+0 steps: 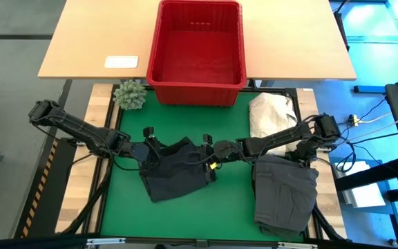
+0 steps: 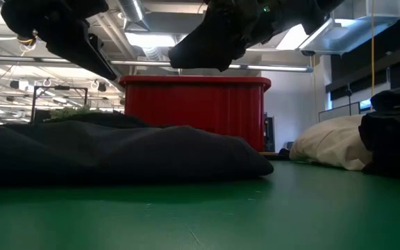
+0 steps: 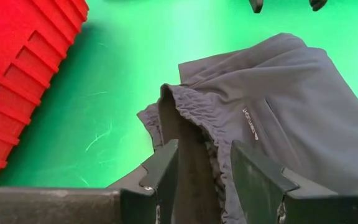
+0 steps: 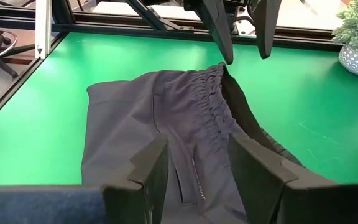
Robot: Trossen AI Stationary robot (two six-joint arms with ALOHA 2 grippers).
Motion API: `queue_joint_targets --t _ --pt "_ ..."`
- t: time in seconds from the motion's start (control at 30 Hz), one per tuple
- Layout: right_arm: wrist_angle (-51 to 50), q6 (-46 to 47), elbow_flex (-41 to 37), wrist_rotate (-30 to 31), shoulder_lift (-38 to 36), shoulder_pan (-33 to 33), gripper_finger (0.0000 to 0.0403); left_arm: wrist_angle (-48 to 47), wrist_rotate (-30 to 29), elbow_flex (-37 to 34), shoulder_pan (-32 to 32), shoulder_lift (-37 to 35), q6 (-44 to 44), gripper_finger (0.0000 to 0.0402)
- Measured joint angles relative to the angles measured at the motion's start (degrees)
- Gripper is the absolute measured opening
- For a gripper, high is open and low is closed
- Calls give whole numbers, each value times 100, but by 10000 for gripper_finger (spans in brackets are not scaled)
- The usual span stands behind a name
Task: Fold laundry
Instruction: Fold the gray short
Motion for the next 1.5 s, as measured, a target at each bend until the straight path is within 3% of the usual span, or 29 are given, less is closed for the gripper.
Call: queue_joint_targets --t 0.47,0.7,1.1,1.5 --pt "0 -22 0 -248 2 -4 165 -45 103 0 2 0 164 138" --pt "3 -24 0 112 7 -4 165 -40 103 0 4 0 100 138" --pt "3 289 0 93 7 0 165 132 530 0 4 0 -178 138" --pt "-11 234 0 88 7 -2 165 186 535 0 -209 22 -345 138"
